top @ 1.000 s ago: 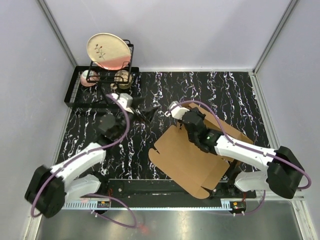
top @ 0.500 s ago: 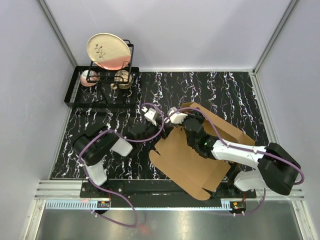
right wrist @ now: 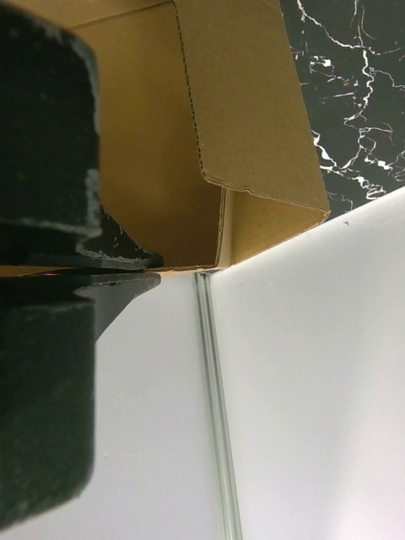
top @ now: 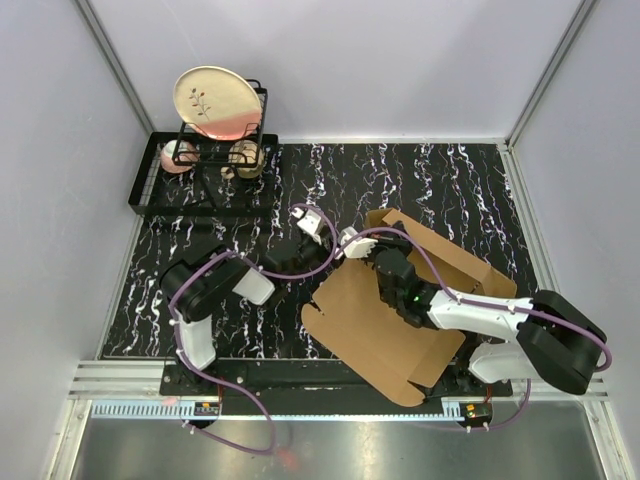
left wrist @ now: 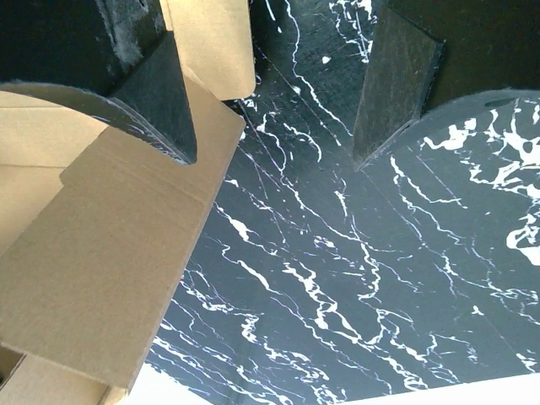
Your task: Fold the paper box
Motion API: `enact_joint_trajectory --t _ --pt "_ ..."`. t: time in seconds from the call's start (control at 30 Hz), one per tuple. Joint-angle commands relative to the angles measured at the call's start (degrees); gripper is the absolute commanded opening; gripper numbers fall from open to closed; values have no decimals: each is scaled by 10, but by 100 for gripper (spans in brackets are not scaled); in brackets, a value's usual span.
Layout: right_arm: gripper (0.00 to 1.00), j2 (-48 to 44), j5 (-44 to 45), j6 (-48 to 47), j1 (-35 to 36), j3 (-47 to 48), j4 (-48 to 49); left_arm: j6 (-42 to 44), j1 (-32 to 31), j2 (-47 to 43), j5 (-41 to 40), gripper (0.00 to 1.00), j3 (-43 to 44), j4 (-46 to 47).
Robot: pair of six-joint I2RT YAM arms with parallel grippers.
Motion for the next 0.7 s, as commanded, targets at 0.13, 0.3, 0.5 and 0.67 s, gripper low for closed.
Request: enact_joint_trajectory --t 0.13,0.3,0.5,0.67 --pt "0 -5 24 83 13 7 -44 2 -8 55 58 79 66 226" --pt "0 -7 31 130 18 4 -60 -6 -14 80 59 80 99 227" --pt "0 -22 21 175 19 10 -109 -83 -12 108 12 85 152 227" --pt "0 -19 17 148 22 -8 -92 -185 1 102 -35 99 140 226"
